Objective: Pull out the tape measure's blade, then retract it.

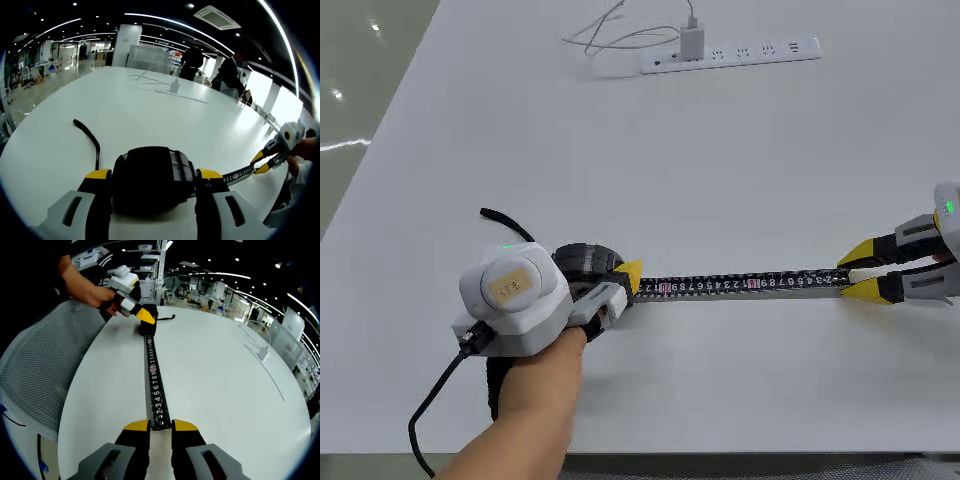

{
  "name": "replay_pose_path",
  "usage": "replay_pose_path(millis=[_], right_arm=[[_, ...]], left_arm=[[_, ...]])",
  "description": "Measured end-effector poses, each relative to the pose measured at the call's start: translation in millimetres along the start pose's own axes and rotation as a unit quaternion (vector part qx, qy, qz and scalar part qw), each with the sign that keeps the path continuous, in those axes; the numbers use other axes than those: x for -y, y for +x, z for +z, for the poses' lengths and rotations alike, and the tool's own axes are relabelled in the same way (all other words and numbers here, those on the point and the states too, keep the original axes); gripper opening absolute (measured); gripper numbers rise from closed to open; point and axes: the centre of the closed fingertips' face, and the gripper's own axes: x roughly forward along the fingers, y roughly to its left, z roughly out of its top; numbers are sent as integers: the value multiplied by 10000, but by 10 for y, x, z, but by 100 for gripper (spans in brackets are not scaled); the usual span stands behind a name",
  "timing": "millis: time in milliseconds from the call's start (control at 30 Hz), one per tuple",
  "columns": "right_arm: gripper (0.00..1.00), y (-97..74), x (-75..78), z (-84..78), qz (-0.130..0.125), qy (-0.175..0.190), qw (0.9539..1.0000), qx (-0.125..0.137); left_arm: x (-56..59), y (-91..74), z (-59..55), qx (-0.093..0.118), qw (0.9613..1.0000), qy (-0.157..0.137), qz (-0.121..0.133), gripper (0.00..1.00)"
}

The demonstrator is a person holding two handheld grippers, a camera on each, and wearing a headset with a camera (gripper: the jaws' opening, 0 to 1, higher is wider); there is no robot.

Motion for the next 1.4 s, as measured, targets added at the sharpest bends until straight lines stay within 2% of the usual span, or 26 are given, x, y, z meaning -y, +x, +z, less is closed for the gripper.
replay_pose_path(millis=[400,767,1267,1400], right_arm=[[11,0,-1,0,80,-273,9996,46],[9,8,4,8,250,51,9995,205],[9,13,-6,11,260,186,9992,246],[8,39,-26,32,265,89,9993,242]], left_arm=[[-5,4,-1,-6,10000,-3,4,64],[-6,0,-4,10,10000,8,3,63],[-13,-11,8,113,9999,91,68,61],[-17,-15,6,110,9999,101,42,60]])
